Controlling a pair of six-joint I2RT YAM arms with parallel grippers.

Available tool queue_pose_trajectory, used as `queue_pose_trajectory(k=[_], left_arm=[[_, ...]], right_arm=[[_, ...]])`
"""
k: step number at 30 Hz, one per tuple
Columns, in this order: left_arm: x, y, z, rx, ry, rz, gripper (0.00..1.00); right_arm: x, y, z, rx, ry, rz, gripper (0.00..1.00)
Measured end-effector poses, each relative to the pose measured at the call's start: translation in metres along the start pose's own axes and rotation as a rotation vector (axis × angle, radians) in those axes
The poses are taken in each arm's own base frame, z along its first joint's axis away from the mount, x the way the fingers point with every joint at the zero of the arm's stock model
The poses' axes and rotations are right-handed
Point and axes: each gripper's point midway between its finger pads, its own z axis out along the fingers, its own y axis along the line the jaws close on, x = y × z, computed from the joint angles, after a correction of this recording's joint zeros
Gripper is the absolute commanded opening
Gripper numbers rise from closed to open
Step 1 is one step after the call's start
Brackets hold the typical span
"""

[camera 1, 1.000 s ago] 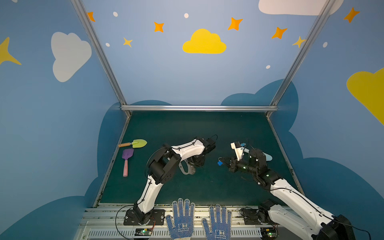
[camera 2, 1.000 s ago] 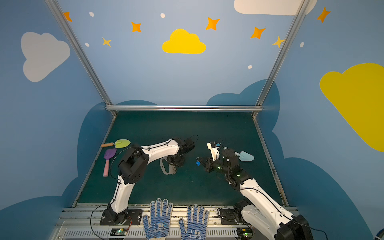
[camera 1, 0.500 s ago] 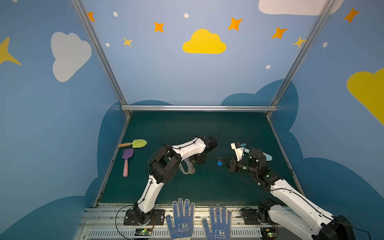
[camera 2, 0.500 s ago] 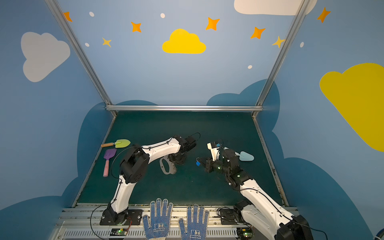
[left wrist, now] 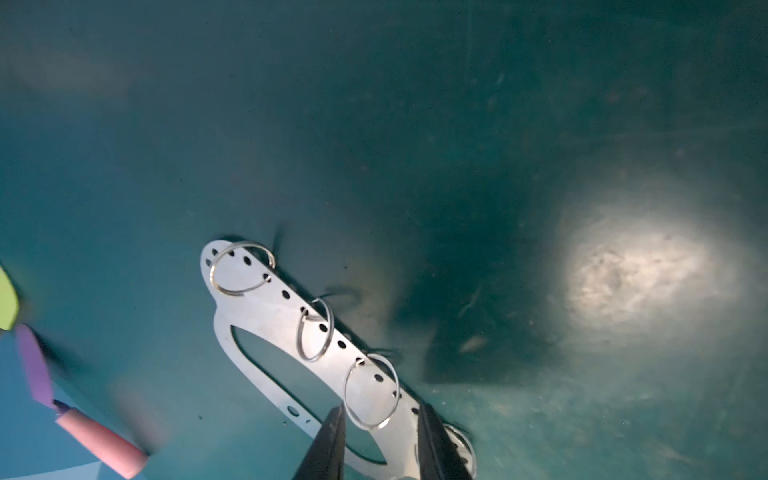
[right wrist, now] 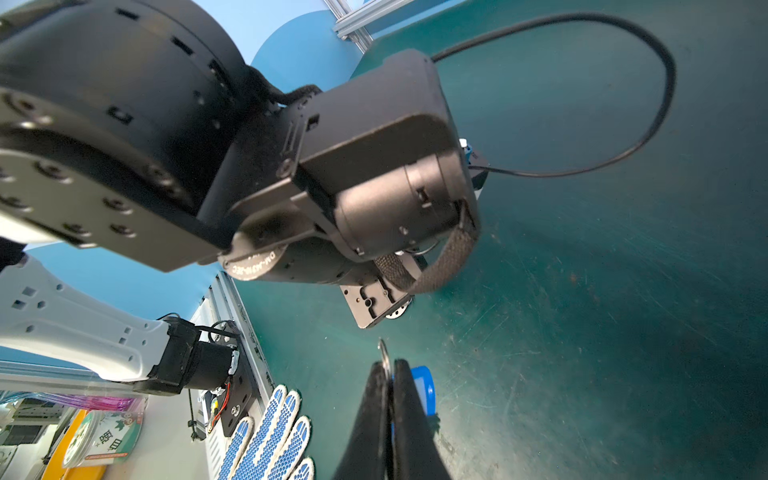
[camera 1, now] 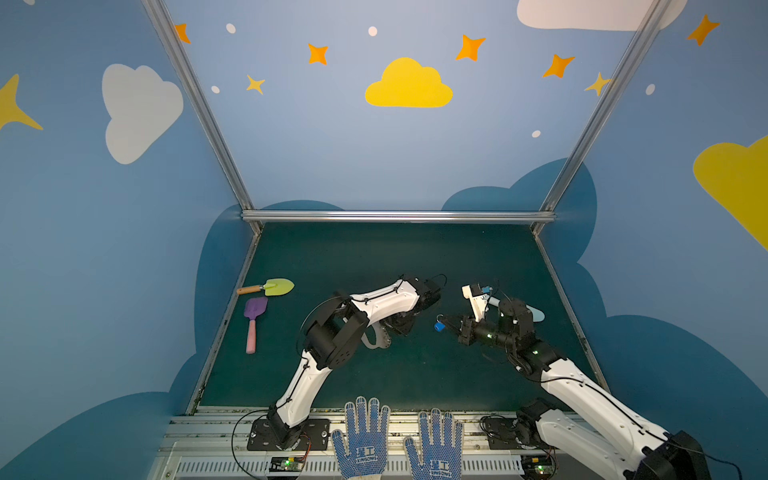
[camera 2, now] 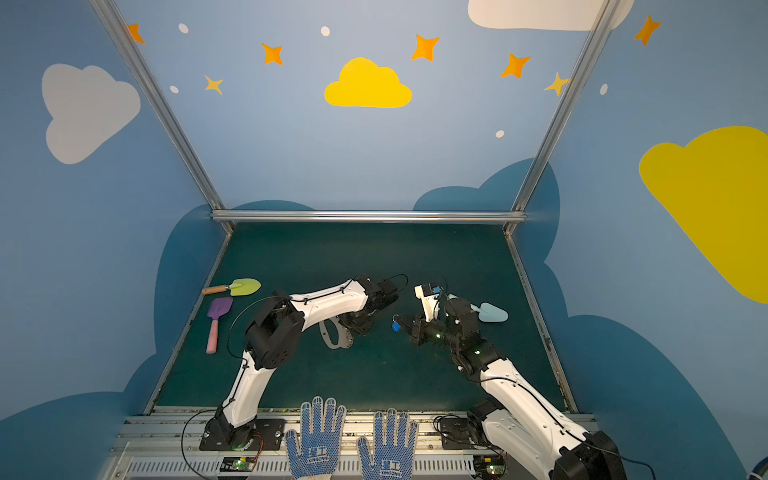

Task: Put the keys on the keyring
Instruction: 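Lift the plate with the left gripper toward the keys in the right gripper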

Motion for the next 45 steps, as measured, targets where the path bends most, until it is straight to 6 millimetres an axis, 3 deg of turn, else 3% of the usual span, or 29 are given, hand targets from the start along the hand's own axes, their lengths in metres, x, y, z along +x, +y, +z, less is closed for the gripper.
queue_pose_trajectory(k=[11, 17, 28, 38, 41, 45], left_arm=[[0.005, 0.002, 0.011, -0.071, 0.029, 0.094, 0.23], [0.003, 0.008, 0.010, -0.101, 0.022, 0.103, 0.04], [-0.011, 0.005, -0.002, -0.051, -0.046, 0.070, 0.04], [-0.025, 0.004, -0.065, 0.220, -0.393, -0.066, 0.04], [-0.024, -0.001, -0.065, 0.281, -0.450, -0.091, 0.04], [-0.029, -0.011, -0.051, 0.327, -0.484, -0.122, 0.04]], right_arm=[[-0.002, 0.003, -0.002, -0.007, -0.010, 0.001, 0.00], [-0.004, 0.004, -0.002, -0.015, -0.015, 0.001, 0.00], [-0.005, 0.006, -0.002, -0.021, -0.021, 0.000, 0.00], [-0.011, 0.008, -0.009, -0.012, -0.056, -0.015, 0.00], [-0.012, 0.007, -0.010, -0.008, -0.065, -0.016, 0.00], [-0.013, 0.007, -0.010, -0.005, -0.066, -0.014, 0.00]])
